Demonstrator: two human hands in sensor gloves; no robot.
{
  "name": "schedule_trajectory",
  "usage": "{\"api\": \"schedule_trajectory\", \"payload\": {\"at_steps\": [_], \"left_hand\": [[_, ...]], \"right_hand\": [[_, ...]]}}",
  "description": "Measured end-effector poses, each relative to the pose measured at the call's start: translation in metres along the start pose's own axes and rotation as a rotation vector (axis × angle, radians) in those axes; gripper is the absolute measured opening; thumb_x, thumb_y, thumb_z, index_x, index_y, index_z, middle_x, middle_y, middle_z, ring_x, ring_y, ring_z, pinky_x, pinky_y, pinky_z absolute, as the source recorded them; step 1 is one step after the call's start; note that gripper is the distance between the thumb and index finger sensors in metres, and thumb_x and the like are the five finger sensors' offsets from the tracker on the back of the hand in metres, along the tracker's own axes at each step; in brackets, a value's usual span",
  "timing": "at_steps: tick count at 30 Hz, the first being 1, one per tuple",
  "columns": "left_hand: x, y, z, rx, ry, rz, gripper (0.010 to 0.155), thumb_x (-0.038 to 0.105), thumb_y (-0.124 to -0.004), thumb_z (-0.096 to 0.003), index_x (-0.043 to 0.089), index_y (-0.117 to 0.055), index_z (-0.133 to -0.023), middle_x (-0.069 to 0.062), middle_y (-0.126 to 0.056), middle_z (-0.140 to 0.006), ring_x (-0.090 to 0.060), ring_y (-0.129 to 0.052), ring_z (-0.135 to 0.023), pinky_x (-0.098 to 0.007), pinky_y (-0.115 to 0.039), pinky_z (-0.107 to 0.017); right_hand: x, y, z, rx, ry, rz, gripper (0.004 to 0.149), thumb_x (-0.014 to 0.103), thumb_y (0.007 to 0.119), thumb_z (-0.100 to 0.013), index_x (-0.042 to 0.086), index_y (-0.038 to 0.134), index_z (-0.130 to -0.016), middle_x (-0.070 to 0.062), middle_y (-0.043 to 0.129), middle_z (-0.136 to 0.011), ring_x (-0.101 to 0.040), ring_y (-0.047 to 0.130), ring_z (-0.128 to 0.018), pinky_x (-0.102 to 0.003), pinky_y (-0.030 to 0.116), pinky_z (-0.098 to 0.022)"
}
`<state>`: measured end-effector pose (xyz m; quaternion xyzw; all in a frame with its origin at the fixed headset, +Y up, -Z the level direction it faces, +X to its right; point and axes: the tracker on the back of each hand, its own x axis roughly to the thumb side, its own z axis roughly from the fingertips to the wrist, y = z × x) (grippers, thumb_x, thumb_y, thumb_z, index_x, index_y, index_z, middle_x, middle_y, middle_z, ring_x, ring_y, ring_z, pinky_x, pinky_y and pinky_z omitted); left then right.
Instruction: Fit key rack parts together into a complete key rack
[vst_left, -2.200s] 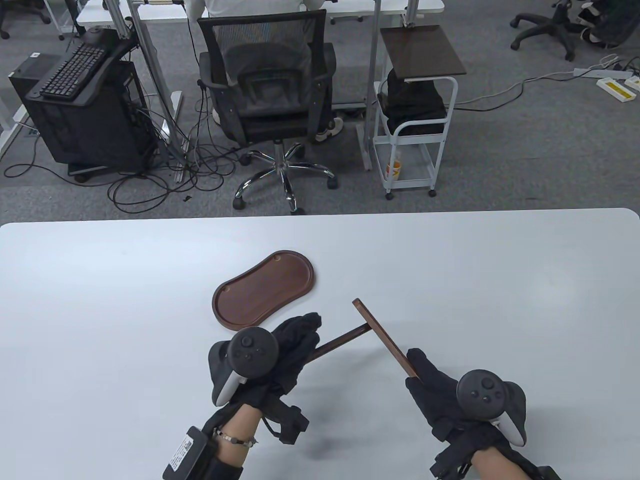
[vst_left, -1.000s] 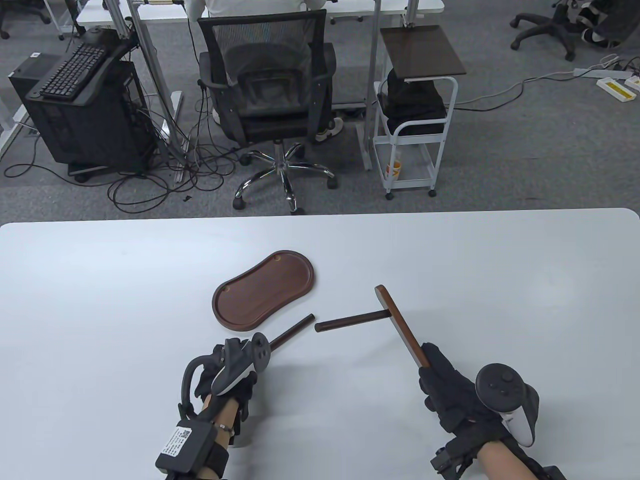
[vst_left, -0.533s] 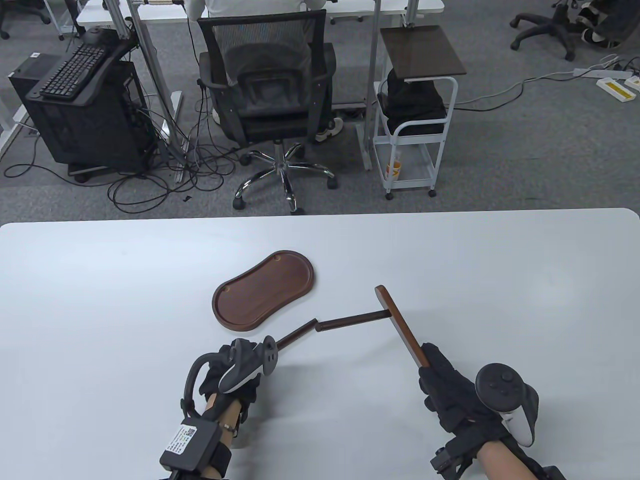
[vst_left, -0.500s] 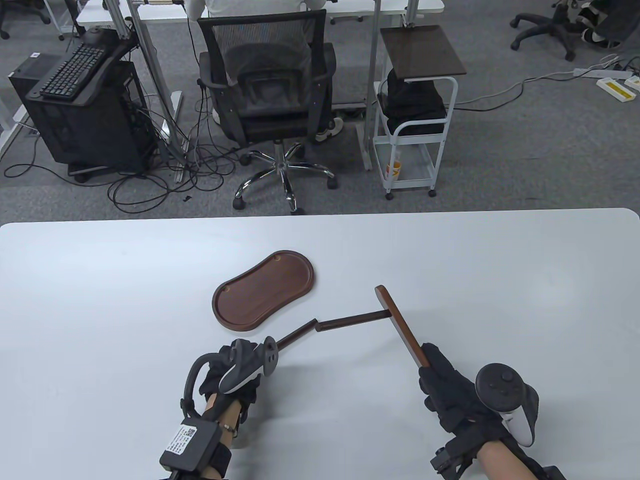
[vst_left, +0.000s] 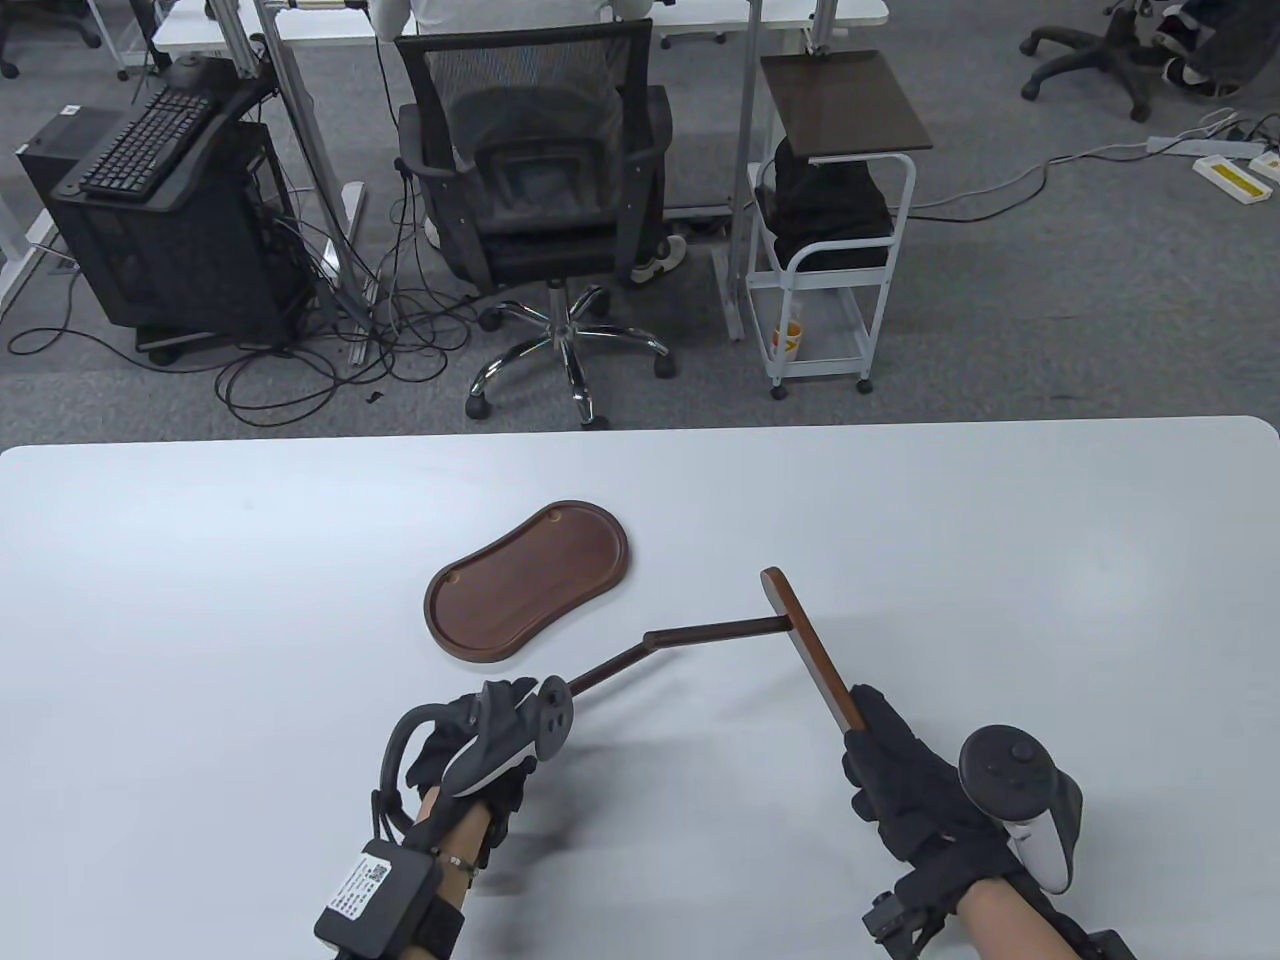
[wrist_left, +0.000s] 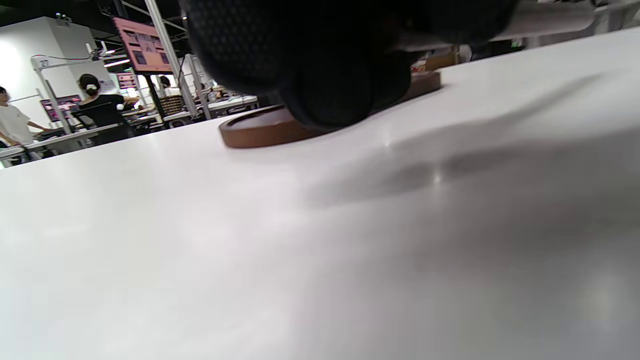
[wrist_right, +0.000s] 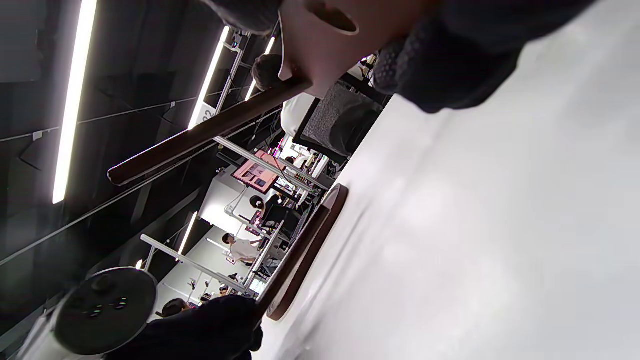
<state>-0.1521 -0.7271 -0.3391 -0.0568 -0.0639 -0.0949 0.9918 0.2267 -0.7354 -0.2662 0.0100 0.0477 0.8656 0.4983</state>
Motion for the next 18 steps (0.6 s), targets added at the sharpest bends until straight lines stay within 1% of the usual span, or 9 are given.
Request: {"api": "schedule_trajectory", "payload": {"at_steps": [9, 18], "left_hand": [[0.040, 0.033, 0.023, 0.098, -0.177, 0.067, 0.050, 0.045, -0.069, -0.0541, 0.027, -0.067, -0.101, 0.001, -0.089, -0.092, -0.016, -0.097, -0.074, -0.038, -0.086, -0.053], [0.069, 0.048, 0.042, 0.113, -0.324, 0.155, 0.050, 0.045, -0.069, -0.0542, 0.027, -0.067, -0.101, 0.001, -0.089, -0.091, -0.016, -0.097, -0.073, -0.038, -0.086, -0.053]], "right_hand": [[-0.003, -0.005, 0.000, -0.033, 0.022, -0.079, 0.063, 0.043, 0.056, -0.061, 0.008, 0.046, -0.112, -0.029, 0.082, -0.081, -0.040, 0.092, -0.042, -0.037, 0.084, -0.016], [-0.004, -0.007, 0.001, -0.053, 0.018, -0.145, 0.067, 0.048, 0.051, -0.061, 0.007, 0.045, -0.113, -0.029, 0.081, -0.081, -0.040, 0.092, -0.042, -0.037, 0.085, -0.016]]}}
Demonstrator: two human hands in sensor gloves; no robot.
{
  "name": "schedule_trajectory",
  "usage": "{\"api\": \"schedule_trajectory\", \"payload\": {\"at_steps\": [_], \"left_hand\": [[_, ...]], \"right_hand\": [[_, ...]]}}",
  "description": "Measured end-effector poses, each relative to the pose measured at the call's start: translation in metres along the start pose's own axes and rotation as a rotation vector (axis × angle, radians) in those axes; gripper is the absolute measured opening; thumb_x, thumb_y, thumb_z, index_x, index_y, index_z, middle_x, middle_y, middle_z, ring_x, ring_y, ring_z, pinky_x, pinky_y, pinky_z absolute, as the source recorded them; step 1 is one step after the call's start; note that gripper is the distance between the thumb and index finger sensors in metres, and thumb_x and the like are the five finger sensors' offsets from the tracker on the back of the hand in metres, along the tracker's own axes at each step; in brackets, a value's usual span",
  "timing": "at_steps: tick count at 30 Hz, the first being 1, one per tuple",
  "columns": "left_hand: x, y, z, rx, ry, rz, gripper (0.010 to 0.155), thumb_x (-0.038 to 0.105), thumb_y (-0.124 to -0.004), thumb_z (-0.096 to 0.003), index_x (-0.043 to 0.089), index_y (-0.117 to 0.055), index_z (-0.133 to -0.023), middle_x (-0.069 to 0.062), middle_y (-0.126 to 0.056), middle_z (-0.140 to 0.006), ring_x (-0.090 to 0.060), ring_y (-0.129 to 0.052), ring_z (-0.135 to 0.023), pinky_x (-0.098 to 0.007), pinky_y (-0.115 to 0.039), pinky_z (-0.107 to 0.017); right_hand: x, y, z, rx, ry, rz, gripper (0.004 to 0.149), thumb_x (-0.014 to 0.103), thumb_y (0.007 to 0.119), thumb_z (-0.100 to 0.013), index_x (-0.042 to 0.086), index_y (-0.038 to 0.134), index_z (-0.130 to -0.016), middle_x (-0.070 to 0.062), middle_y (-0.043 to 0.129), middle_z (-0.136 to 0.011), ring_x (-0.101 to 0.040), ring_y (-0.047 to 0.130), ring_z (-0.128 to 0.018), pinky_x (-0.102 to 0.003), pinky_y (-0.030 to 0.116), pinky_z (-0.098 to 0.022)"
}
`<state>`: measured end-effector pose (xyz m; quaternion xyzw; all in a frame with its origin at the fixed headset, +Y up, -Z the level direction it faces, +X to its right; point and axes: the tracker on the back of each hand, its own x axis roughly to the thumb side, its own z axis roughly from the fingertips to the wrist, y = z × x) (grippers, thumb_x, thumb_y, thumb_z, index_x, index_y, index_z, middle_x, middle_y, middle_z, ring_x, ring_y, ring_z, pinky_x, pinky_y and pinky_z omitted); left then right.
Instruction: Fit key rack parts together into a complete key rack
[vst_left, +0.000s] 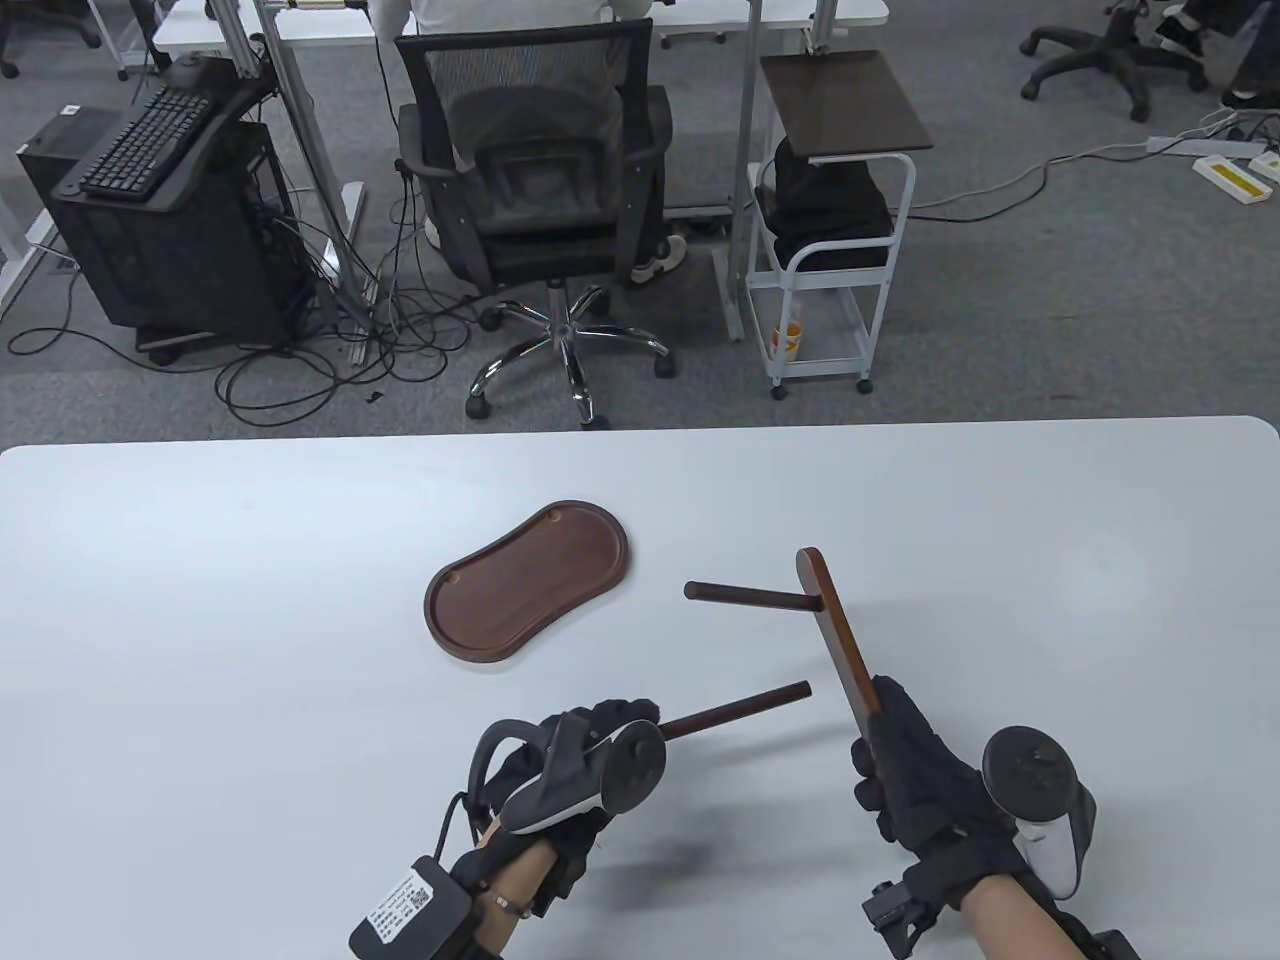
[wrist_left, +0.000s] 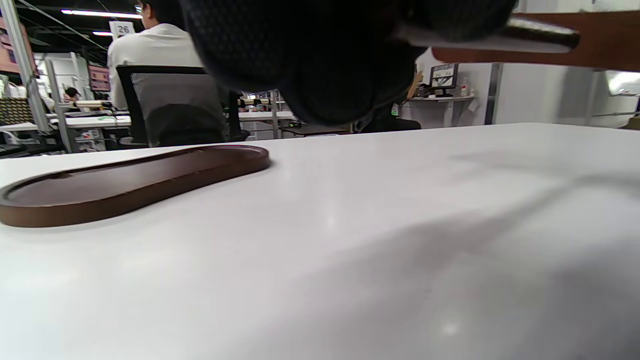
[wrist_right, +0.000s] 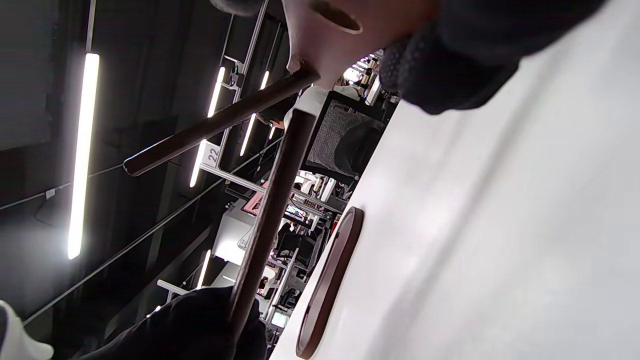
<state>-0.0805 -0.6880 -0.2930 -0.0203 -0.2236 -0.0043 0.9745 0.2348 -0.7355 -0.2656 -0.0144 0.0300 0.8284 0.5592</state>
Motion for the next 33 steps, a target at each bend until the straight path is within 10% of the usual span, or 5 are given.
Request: {"api": "schedule_trajectory", "payload": {"at_steps": [26, 33], "left_hand": [[0.032, -0.008, 0.005, -0.042, -0.131, 0.082, 0.050, 0.045, -0.068, -0.0545, 0.027, -0.066, -0.101, 0.002, -0.090, -0.090, -0.015, -0.097, -0.072, -0.038, -0.085, -0.053], [0.024, 0.003, 0.005, -0.081, -0.171, 0.369, 0.050, 0.042, -0.072, -0.0531, 0.024, -0.069, -0.100, 0.002, -0.092, -0.088, -0.014, -0.098, -0.069, -0.037, -0.086, -0.052]], "right_hand": [[-0.001, 0.001, 0.000, 0.001, -0.054, -0.039, 0.072, 0.054, 0.047, -0.059, 0.006, 0.045, -0.113, -0.030, 0.081, -0.081, -0.041, 0.092, -0.042, -0.037, 0.085, -0.016], [-0.004, -0.001, 0.000, -0.015, -0.034, -0.034, 0.071, 0.053, 0.047, -0.059, 0.006, 0.045, -0.113, -0.030, 0.081, -0.081, -0.041, 0.092, -0.042, -0.037, 0.084, -0.016]]}}
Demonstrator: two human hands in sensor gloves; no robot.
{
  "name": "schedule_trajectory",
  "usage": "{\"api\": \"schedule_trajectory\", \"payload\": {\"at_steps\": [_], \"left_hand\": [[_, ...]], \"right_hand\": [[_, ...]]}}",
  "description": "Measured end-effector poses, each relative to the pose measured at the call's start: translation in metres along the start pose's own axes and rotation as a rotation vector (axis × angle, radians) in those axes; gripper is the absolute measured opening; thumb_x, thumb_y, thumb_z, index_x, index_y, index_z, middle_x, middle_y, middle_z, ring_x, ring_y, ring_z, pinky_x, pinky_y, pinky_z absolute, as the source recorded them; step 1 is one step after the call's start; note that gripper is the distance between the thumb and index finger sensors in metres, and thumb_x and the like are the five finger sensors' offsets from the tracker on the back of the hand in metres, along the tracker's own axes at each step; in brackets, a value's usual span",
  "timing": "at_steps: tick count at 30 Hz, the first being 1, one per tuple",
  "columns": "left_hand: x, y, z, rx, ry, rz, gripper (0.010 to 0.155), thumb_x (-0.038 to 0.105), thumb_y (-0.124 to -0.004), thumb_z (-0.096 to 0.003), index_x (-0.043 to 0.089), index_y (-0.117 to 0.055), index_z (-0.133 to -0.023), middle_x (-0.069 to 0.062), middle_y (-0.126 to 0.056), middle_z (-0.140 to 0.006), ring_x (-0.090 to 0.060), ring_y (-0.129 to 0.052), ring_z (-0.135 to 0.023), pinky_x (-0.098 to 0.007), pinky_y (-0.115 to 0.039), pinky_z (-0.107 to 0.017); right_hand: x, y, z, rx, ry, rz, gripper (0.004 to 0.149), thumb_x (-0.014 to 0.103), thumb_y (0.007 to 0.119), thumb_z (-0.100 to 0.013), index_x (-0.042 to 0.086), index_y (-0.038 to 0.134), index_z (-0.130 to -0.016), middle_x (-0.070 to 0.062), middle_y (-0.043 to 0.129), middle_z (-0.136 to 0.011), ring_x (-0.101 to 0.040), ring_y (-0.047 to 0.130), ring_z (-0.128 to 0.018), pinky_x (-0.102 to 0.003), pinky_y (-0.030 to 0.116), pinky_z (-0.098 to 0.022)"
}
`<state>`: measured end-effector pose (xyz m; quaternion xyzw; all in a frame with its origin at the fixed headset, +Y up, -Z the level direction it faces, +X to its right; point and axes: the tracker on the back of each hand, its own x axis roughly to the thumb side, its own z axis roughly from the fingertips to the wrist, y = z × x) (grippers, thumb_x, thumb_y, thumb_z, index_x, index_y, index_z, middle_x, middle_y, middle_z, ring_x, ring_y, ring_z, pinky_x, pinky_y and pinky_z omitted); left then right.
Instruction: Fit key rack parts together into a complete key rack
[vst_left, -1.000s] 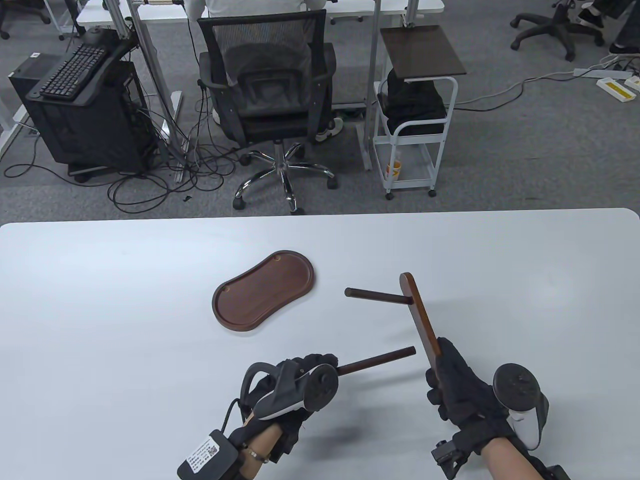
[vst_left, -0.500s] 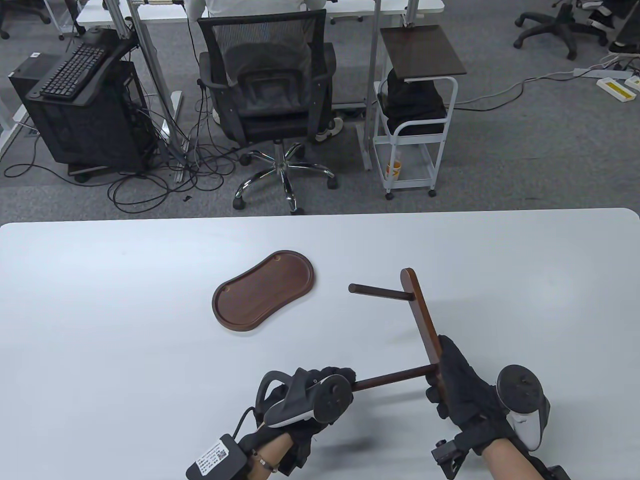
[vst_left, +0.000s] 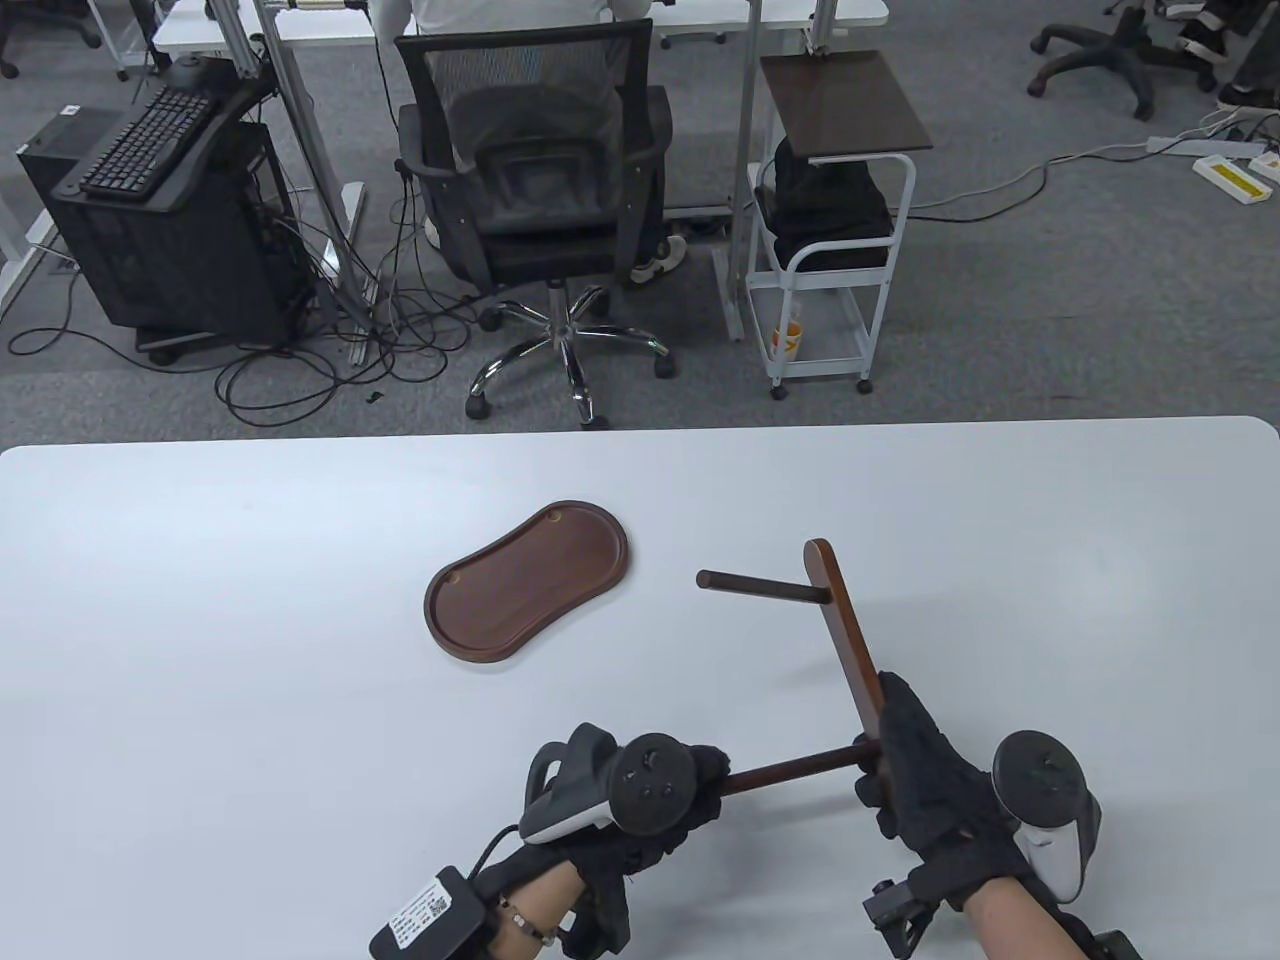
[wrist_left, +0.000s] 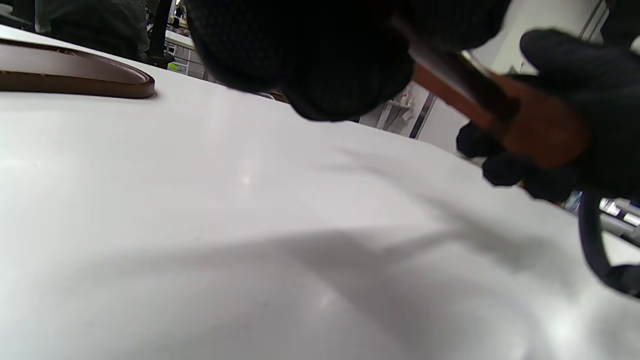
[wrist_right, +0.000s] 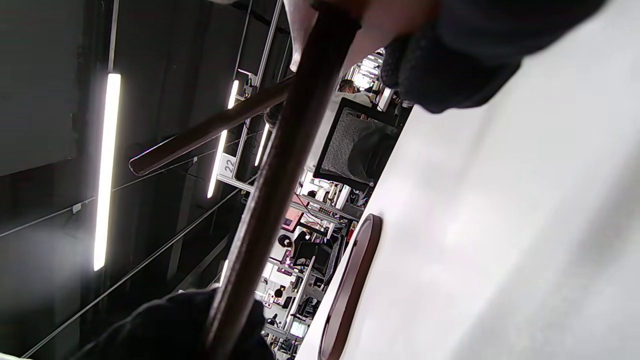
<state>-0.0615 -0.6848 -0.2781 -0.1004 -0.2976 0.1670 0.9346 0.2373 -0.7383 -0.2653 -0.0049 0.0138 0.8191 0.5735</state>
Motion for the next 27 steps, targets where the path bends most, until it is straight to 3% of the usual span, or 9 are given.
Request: {"api": "schedule_trajectory", "payload": {"at_steps": [8, 21, 27], "left_hand": [[-0.012, 0.008, 0.001, 0.036, -0.105, 0.438, 0.059, 0.055, -0.072, -0.0465, 0.020, -0.076, -0.093, 0.004, -0.099, -0.074, -0.009, -0.103, -0.055, -0.032, -0.090, -0.045], [-0.012, 0.007, 0.001, -0.011, -0.122, 0.565, 0.065, 0.060, -0.072, -0.0402, 0.018, -0.077, -0.090, 0.004, -0.100, -0.070, -0.008, -0.104, -0.053, -0.031, -0.091, -0.043], [-0.011, 0.009, 0.002, -0.011, -0.145, 0.558, 0.066, 0.060, -0.072, -0.0400, 0.019, -0.076, -0.091, 0.004, -0.099, -0.072, -0.008, -0.104, -0.055, -0.032, -0.091, -0.044]], "right_hand": [[0.000, 0.003, 0.001, 0.000, 0.010, 0.036, 0.071, 0.053, 0.047, -0.060, 0.006, 0.044, -0.113, -0.030, 0.081, -0.081, -0.041, 0.092, -0.042, -0.037, 0.084, -0.016], [0.011, 0.017, 0.004, 0.021, -0.079, 0.294, 0.064, 0.046, 0.048, -0.062, 0.009, 0.042, -0.114, -0.029, 0.080, -0.081, -0.039, 0.091, -0.041, -0.036, 0.083, -0.015], [0.015, 0.017, 0.005, 0.013, -0.102, 0.304, 0.062, 0.043, 0.050, -0.062, 0.009, 0.042, -0.114, -0.030, 0.080, -0.080, -0.039, 0.091, -0.040, -0.036, 0.083, -0.015]]}}
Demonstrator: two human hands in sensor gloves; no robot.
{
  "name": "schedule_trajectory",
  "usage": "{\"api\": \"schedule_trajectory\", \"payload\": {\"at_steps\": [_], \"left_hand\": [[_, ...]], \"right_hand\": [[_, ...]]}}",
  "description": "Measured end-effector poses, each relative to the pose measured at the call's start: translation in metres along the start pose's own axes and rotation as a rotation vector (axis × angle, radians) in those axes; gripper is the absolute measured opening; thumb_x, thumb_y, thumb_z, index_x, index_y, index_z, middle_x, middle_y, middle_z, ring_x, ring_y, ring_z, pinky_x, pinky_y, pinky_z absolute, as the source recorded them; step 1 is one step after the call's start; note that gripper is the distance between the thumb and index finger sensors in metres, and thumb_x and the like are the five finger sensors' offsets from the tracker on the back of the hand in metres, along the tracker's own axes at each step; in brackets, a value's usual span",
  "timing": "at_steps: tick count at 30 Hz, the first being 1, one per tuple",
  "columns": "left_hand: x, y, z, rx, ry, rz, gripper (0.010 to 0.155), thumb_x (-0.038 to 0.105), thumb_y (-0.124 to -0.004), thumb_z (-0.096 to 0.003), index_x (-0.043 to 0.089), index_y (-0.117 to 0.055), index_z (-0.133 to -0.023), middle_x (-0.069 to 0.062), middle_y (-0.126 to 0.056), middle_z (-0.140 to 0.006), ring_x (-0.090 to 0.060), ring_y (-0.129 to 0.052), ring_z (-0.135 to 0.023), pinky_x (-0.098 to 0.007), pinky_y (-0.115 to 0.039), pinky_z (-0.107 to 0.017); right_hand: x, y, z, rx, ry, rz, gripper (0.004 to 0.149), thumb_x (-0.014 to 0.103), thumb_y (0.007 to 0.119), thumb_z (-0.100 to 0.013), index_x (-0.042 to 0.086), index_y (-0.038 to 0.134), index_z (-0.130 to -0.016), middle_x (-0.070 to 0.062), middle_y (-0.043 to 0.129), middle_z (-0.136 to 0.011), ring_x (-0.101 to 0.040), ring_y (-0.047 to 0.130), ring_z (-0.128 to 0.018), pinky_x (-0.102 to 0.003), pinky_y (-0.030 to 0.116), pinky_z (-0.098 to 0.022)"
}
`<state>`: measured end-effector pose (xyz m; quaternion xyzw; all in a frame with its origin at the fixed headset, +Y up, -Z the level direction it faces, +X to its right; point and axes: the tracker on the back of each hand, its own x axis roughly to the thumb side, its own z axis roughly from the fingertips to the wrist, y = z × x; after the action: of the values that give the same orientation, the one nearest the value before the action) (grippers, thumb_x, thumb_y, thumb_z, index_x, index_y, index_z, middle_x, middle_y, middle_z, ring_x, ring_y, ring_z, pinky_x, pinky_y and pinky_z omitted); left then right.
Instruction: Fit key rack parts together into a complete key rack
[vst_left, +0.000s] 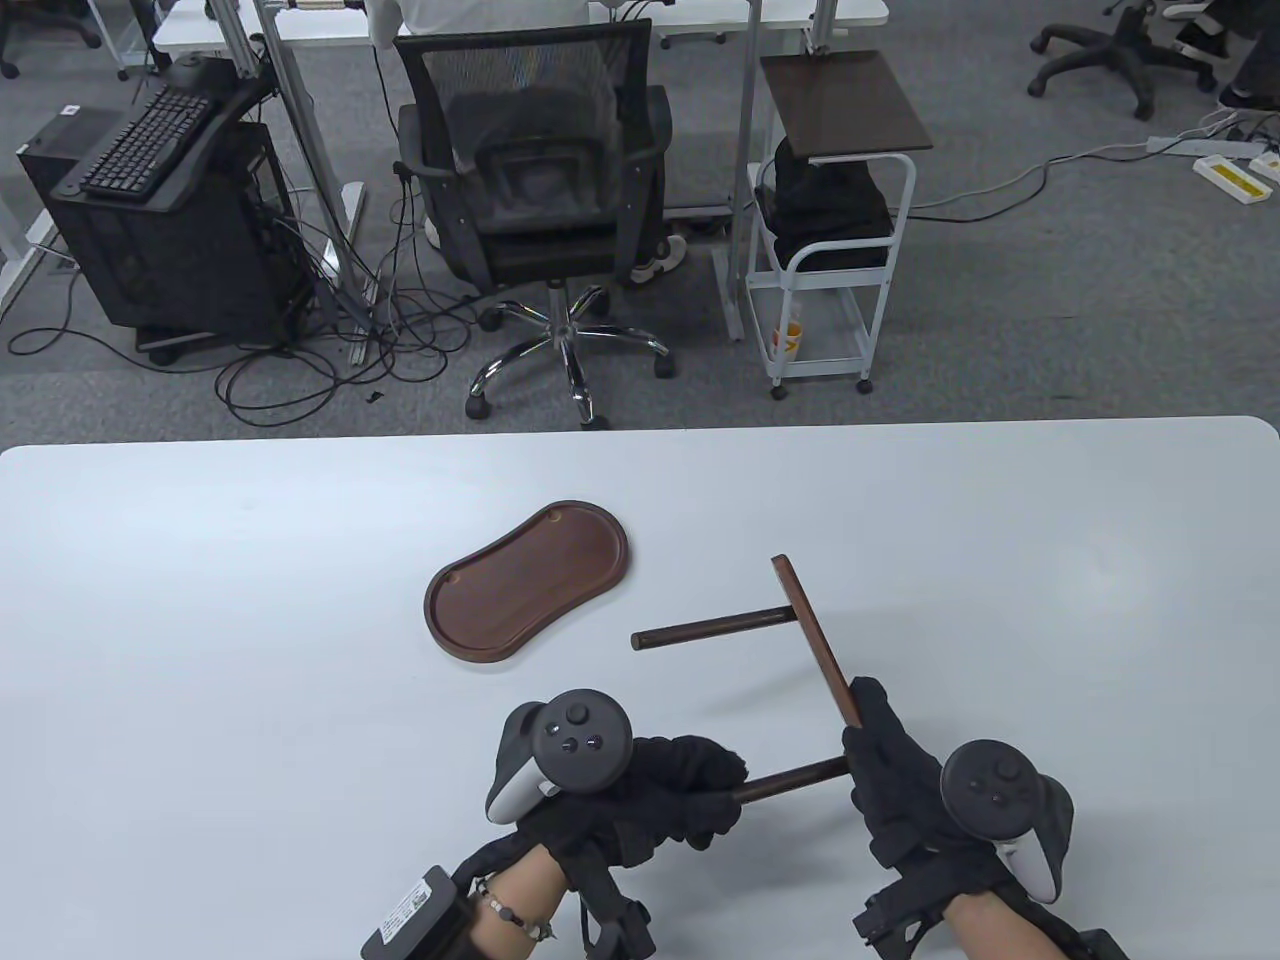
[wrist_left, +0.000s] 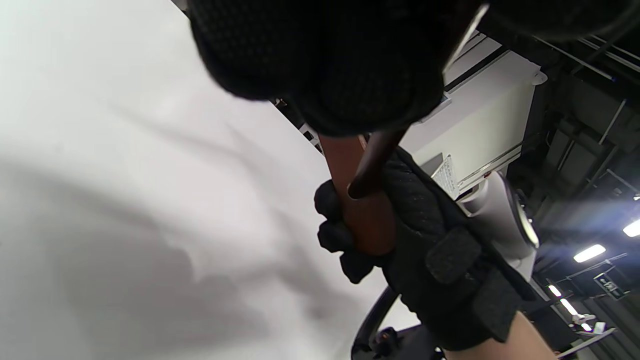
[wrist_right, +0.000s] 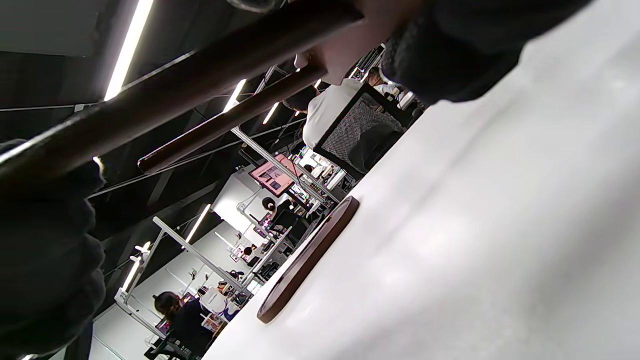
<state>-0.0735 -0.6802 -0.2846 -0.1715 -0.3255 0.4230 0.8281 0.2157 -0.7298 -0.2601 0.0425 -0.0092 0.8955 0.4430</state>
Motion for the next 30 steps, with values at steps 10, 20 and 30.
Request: {"api": "schedule_trajectory", "payload": {"at_steps": [10, 20, 30], "left_hand": [[0.001, 0.000, 0.000, -0.012, -0.006, 0.006, 0.067, 0.061, -0.070, -0.0413, 0.020, -0.074, -0.094, 0.004, -0.098, -0.076, -0.009, -0.102, -0.059, -0.033, -0.089, -0.047], [0.004, -0.004, 0.000, 0.008, 0.000, 0.017, 0.068, 0.064, -0.065, -0.0454, 0.024, -0.069, -0.100, 0.002, -0.092, -0.087, -0.014, -0.099, -0.071, -0.038, -0.085, -0.055], [0.007, 0.004, 0.003, 0.038, -0.010, 0.090, 0.070, 0.065, -0.062, -0.0473, 0.024, -0.064, -0.104, 0.001, -0.087, -0.096, -0.018, -0.095, -0.080, -0.041, -0.083, -0.060]], "right_hand": [[-0.001, -0.001, -0.001, -0.001, 0.002, -0.009, 0.062, 0.042, 0.052, -0.062, 0.010, 0.043, -0.114, -0.029, 0.081, -0.080, -0.039, 0.091, -0.040, -0.036, 0.083, -0.015], [-0.005, 0.000, -0.001, -0.002, 0.041, -0.052, 0.062, 0.044, 0.056, -0.062, 0.009, 0.046, -0.113, -0.029, 0.082, -0.080, -0.039, 0.092, -0.040, -0.035, 0.083, -0.014], [-0.016, -0.003, -0.004, 0.015, 0.127, -0.196, 0.062, 0.043, 0.056, -0.062, 0.009, 0.046, -0.113, -0.029, 0.082, -0.080, -0.039, 0.092, -0.039, -0.035, 0.084, -0.014]]}}
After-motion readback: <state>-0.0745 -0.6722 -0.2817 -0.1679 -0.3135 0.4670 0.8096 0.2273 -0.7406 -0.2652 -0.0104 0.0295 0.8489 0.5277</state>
